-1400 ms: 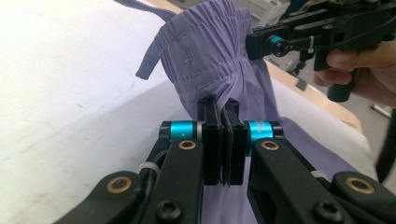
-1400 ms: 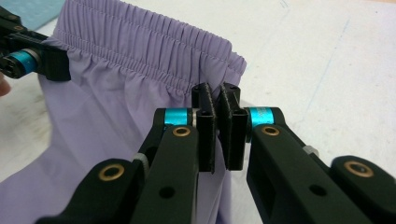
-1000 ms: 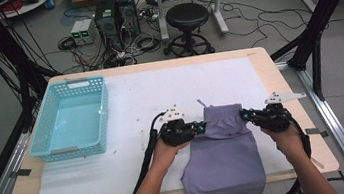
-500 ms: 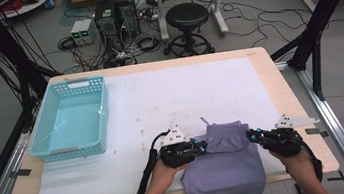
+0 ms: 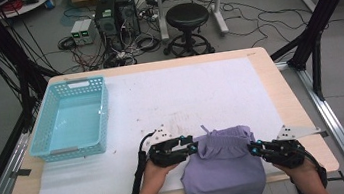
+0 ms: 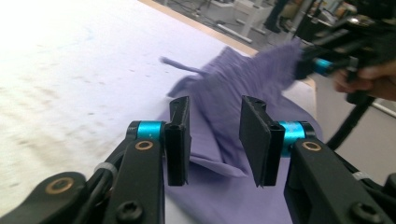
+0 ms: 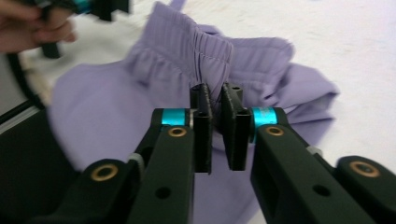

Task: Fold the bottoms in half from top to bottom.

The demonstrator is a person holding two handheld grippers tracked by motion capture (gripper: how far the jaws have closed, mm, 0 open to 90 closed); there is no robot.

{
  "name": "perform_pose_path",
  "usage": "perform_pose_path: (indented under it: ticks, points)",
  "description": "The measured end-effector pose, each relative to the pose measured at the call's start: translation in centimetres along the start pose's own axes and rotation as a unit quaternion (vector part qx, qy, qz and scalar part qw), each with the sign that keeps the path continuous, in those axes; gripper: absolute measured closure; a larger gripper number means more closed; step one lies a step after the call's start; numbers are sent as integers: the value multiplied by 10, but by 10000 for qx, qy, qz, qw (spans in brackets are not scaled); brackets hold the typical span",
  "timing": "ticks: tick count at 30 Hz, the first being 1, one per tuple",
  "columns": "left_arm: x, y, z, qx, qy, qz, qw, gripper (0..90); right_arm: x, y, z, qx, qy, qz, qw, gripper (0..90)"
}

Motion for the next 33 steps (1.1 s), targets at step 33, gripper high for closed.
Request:
perform_pose_path:
  ticks: [33]
  points:
    - [49, 19, 2, -483, 1167, 500, 9907, 553, 40, -60, 32, 864, 457, 120, 9951, 629]
Point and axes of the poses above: each handheld gripper's, and its own axes: x roughly forward along the jaws, z roughly out of its top, y roughly to its left, the point moved 1 cm from there along x, roughly forward along the jaws, and after that the axes turned 14 degrees about z, right-handed, at the moved point
